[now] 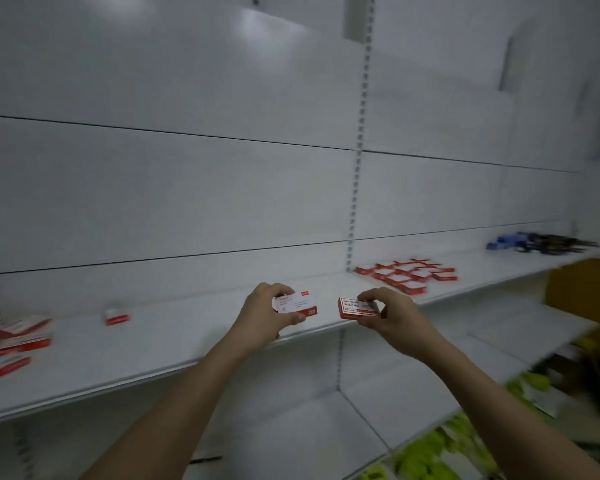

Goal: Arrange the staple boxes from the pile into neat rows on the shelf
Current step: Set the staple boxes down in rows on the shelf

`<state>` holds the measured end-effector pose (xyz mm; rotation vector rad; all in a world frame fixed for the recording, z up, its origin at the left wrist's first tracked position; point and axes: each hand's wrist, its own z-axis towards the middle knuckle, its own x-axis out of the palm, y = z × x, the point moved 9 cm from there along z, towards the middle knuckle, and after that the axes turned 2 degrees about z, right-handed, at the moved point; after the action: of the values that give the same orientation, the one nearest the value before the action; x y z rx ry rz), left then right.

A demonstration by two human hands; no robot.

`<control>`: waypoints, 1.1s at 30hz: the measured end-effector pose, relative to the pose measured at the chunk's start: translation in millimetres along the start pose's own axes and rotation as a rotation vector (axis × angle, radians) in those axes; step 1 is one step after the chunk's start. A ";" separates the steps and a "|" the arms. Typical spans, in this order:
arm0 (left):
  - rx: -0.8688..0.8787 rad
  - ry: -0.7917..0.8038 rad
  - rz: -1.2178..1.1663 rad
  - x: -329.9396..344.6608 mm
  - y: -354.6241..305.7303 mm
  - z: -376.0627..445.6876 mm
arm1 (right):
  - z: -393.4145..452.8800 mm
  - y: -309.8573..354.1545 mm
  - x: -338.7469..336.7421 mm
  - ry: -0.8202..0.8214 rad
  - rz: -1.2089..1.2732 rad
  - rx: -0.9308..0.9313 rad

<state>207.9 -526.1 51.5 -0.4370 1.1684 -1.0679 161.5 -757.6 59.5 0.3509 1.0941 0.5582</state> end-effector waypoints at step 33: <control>0.094 0.151 0.362 423.6 -118.4 278.6 | 151.6 -452.7 -191.7 -0.052 -0.153 0.212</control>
<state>406.5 -1006.8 25.9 -0.0654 1.2680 -0.8447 346.6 -1236.4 25.2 0.4589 1.1220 0.2967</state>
